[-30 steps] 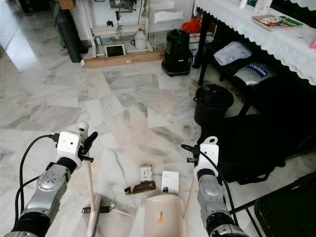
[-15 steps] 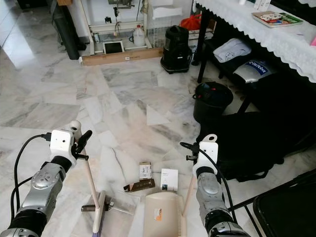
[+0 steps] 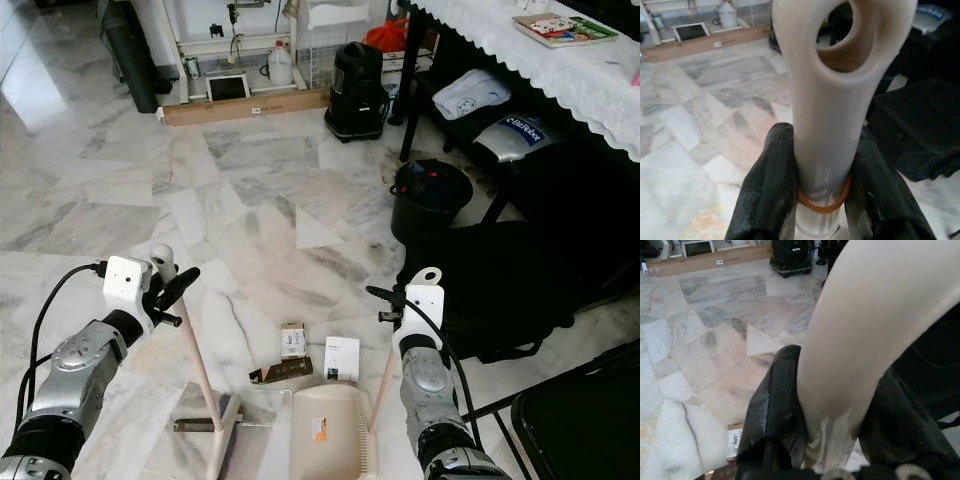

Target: Sweep floor

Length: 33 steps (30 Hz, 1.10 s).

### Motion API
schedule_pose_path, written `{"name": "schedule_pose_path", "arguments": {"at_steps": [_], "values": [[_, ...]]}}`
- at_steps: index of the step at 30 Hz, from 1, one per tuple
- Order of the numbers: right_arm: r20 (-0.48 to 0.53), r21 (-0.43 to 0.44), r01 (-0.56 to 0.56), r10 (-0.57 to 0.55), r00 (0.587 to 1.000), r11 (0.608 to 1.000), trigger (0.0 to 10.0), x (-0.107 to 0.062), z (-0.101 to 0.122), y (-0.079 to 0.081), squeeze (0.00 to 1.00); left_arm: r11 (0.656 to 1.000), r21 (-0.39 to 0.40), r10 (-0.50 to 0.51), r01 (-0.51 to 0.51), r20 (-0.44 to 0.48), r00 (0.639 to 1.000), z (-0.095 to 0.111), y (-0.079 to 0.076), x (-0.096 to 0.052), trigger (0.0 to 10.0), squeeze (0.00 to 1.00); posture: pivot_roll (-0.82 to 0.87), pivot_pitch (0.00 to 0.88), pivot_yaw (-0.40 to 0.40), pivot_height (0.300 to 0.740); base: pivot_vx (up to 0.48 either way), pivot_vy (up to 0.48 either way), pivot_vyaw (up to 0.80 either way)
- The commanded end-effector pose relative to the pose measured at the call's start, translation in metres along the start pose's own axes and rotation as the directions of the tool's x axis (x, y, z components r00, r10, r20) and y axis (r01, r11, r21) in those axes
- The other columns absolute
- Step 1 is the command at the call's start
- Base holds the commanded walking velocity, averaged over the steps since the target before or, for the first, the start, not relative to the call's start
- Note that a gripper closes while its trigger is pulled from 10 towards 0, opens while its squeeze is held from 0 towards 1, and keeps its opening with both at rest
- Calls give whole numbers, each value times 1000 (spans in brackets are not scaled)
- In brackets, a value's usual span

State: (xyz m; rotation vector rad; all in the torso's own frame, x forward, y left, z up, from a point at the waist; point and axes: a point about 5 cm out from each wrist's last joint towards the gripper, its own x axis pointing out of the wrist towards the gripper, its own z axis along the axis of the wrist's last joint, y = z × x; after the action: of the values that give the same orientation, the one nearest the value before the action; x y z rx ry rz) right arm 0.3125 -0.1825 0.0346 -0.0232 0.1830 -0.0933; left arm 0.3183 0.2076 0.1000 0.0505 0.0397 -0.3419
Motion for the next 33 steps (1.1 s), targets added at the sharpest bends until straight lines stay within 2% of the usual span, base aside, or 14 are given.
{"name": "schedule_pose_path", "arguments": {"at_steps": [1, 7, 12, 15, 22, 33], "values": [[-81, -4, 9, -10, 997, 1000, 10000, -8, -18, -4, 0, 999, -31, -11, 11, 14, 1000, 2, 0, -3, 10000, 0, 137, 137, -15, 740, 0, 0, 0], [-87, -10, 8, -9, 996, 1000, 10000, -8, -19, -6, 0, 997, -64, -33, 35, 32, 999, 6, -3, -6, 10000, 0, 143, 137, -23, 740, 0, 0, 0], [-80, -20, -1, -1, 997, 1000, 10000, -7, -16, -4, 0, 989, -126, -73, 82, 76, 994, 17, -10, -6, 10000, 0, 146, 144, -27, 740, 0, 0, 0], [-73, -67, 16, -21, 997, 998, 10000, -6, -15, -7, 0, 993, -101, -52, 60, 79, 996, 19, -9, -6, 10000, 0, 145, 147, -27, 740, 0, 0, 0], [29, -61, 64, -62, 998, 996, 10000, -5, -1, -18, 0, 996, -85, -18, 24, 70, 997, 18, -8, -8, 10000, 0, 123, 159, -25, 740, 0, 0, 0], [68, -64, 83, -79, 995, 994, 10000, -5, 5, -24, 0, 996, -85, -5, 11, 75, 997, 17, -13, -9, 10000, 0, 115, 179, -36, 740, 0, 0, 0]]}}
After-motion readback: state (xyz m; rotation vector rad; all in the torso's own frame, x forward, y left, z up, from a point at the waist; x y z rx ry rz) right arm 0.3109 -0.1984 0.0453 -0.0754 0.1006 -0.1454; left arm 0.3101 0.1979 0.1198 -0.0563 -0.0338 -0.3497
